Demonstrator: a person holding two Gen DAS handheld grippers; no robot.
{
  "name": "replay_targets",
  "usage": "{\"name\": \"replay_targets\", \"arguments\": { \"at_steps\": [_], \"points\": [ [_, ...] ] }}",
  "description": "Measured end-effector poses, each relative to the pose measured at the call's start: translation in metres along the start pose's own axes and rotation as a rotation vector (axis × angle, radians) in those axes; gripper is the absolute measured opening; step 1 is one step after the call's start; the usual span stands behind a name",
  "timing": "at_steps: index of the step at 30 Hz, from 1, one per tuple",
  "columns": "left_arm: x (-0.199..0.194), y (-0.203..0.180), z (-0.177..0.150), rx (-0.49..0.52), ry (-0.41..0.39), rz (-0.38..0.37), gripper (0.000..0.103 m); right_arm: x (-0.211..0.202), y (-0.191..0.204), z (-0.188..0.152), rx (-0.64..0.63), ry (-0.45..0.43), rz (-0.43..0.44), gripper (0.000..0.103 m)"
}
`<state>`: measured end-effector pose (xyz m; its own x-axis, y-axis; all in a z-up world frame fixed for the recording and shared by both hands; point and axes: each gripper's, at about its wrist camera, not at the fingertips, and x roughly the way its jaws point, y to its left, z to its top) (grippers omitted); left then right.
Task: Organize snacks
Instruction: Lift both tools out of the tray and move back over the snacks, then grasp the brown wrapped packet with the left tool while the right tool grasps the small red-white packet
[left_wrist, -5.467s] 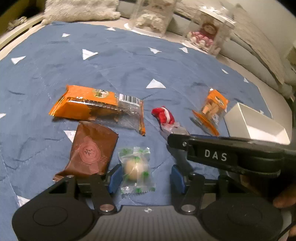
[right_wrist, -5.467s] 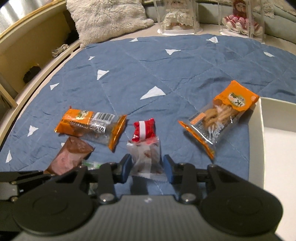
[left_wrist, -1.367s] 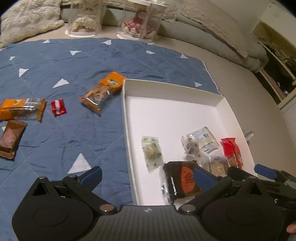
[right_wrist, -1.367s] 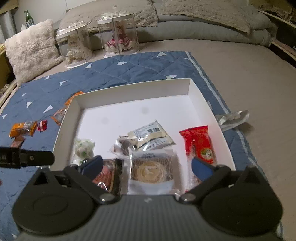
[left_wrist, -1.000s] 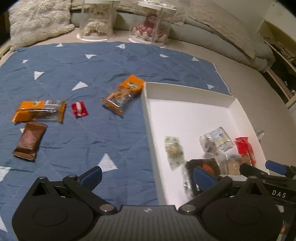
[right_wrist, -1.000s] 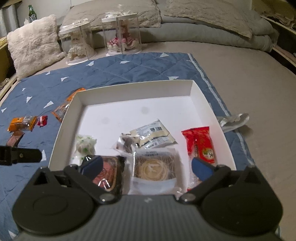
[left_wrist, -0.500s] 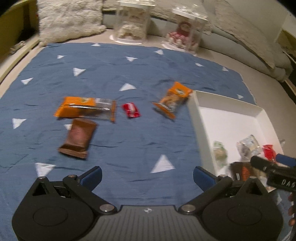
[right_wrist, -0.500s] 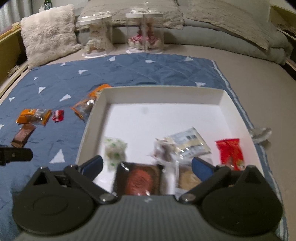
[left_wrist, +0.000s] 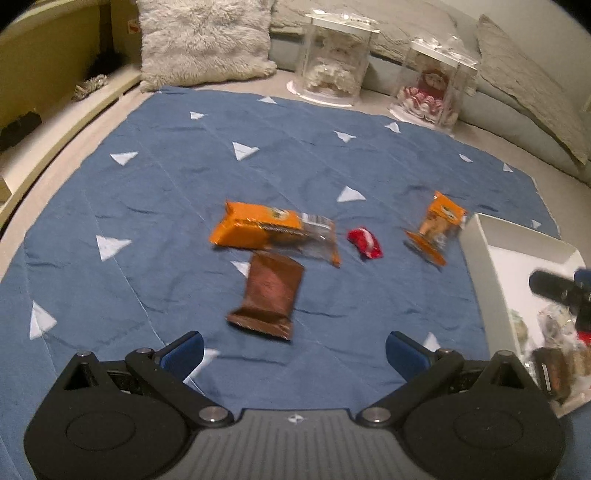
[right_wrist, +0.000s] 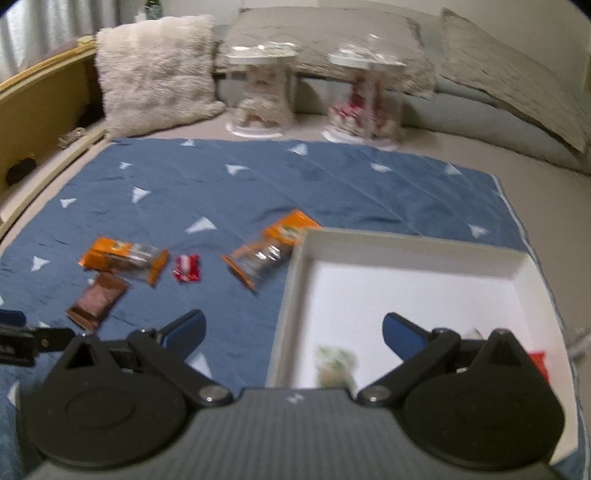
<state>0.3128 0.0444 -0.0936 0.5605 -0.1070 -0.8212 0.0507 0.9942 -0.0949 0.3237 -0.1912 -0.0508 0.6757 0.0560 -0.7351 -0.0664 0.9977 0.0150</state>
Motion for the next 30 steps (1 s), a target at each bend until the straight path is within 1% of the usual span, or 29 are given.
{"name": "replay_targets", "arguments": {
  "at_steps": [4, 8, 10, 12, 13, 14, 18, 22, 25, 27, 30],
  "points": [
    [0.01, 0.008, 0.004, 0.033, -0.044, 0.004, 0.103, 0.014, 0.022, 0.021, -0.021, -0.011, 0.033, 0.103],
    [0.027, 0.016, 0.009, 0.062, -0.039, -0.017, 0.103, 0.032, 0.046, 0.038, -0.036, -0.018, 0.081, 0.102],
    [0.034, 0.018, 0.012, 0.081, -0.039, -0.033, 0.103, 0.042, 0.053, 0.041, -0.034, -0.024, 0.109, 0.098],
    [0.039, 0.018, 0.012, 0.1, -0.045, -0.049, 0.103, 0.057, 0.059, 0.045, -0.028, -0.018, 0.143, 0.088],
    [0.041, 0.018, 0.013, 0.113, -0.049, -0.052, 0.103, 0.064, 0.061, 0.045, -0.032, -0.012, 0.165, 0.085],
    [0.044, 0.017, 0.013, 0.124, -0.056, -0.054, 0.103, 0.072, 0.062, 0.045, -0.036, -0.008, 0.187, 0.079],
    [0.056, 0.016, 0.015, 0.143, -0.088, -0.068, 0.103, 0.102, 0.066, 0.037, -0.052, 0.006, 0.204, 0.07],
    [0.075, 0.019, 0.013, 0.153, -0.073, -0.07, 0.103, 0.127, 0.067, 0.028, -0.055, 0.03, 0.233, 0.064],
    [0.087, 0.023, 0.01, 0.156, -0.055, -0.077, 0.103, 0.143, 0.07, 0.025, -0.079, 0.048, 0.228, 0.061],
    [0.092, 0.025, 0.007, 0.157, -0.055, -0.082, 0.103, 0.152, 0.071, 0.024, -0.084, 0.061, 0.234, 0.056],
    [0.095, 0.024, 0.003, 0.186, -0.062, -0.077, 0.103, 0.162, 0.069, 0.026, -0.077, 0.073, 0.261, 0.056]
  ]
}}
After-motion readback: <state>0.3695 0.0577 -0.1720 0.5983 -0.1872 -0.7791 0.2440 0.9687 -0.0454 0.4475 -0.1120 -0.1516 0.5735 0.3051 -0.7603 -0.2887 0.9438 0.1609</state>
